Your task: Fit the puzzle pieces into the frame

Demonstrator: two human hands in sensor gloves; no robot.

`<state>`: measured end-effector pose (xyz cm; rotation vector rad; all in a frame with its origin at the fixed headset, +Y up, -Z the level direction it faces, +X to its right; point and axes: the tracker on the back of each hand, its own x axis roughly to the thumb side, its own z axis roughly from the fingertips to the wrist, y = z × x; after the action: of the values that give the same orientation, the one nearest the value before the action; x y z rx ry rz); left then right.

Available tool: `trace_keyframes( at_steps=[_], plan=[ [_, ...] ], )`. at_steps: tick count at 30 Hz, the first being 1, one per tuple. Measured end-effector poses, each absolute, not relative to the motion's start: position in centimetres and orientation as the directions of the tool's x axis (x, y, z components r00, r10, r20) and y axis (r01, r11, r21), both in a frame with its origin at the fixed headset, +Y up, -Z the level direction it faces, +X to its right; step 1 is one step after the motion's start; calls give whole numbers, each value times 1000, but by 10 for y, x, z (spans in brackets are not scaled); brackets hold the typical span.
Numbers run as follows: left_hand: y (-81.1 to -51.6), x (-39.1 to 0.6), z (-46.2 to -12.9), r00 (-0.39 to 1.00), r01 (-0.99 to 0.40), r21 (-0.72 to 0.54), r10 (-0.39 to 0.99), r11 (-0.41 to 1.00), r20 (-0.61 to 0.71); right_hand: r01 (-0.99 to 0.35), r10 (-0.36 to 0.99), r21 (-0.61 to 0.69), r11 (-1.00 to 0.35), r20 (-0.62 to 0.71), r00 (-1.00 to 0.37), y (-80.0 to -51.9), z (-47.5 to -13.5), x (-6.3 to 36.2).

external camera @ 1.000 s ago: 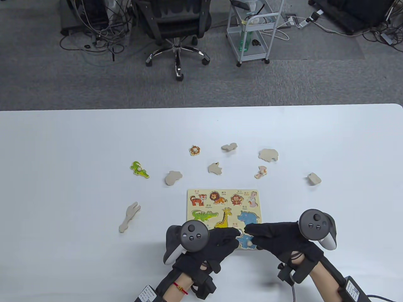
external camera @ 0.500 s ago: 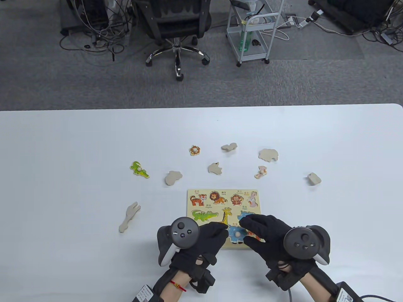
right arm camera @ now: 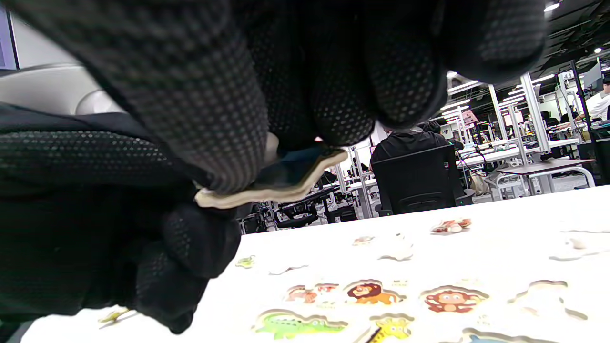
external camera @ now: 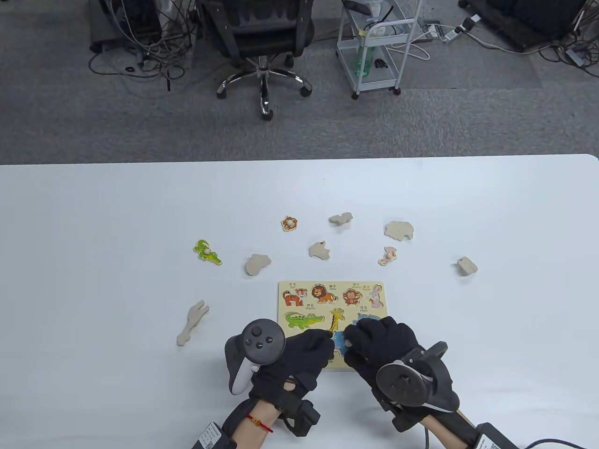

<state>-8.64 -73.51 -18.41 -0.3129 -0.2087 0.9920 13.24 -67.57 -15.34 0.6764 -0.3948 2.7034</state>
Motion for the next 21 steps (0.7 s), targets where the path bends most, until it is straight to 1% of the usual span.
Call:
trace_keyframes(
  at_steps=[1,2,4,8,10,13,16,18,20,21],
  plan=[
    [-736,-86,-184,497,-821,-307,867,481,32,-389,258,-183,-903,494,-830,-675,-154,132],
    [-736,-86,-183,472,-840,-295,881,456,19,-397,265,-183,-899,494,-828,-675,-154,132],
    [-735,-85,-183,479,-825,-324,877,462,32,-401,272,-166,-901,504,-819,-673,-155,130],
    [-732,-84,-182,490,-817,-320,870,480,56,-439,307,-151,-886,519,-798,-671,-158,132],
    [-729,-83,-180,517,-801,-304,852,516,86,-457,322,-151,-877,522,-790,-671,-160,134],
    [-724,-83,-178,594,-746,-273,792,608,143,-468,338,-141,-872,518,-786,-670,-163,137],
    [-717,-88,-178,639,-721,-205,749,663,174,-434,309,-160,-886,492,-814,-667,-168,142],
    [-711,-95,-177,697,-679,-129,690,722,193,-389,280,-163,-907,456,-845,-666,-176,147],
    [-703,-101,-175,780,-595,-22,583,804,227,-355,269,-142,-924,419,-867,-669,-187,153],
    [-701,-103,-175,802,-564,-2,548,826,236,-340,263,-130,-931,407,-875,-670,-191,155]
  ],
)
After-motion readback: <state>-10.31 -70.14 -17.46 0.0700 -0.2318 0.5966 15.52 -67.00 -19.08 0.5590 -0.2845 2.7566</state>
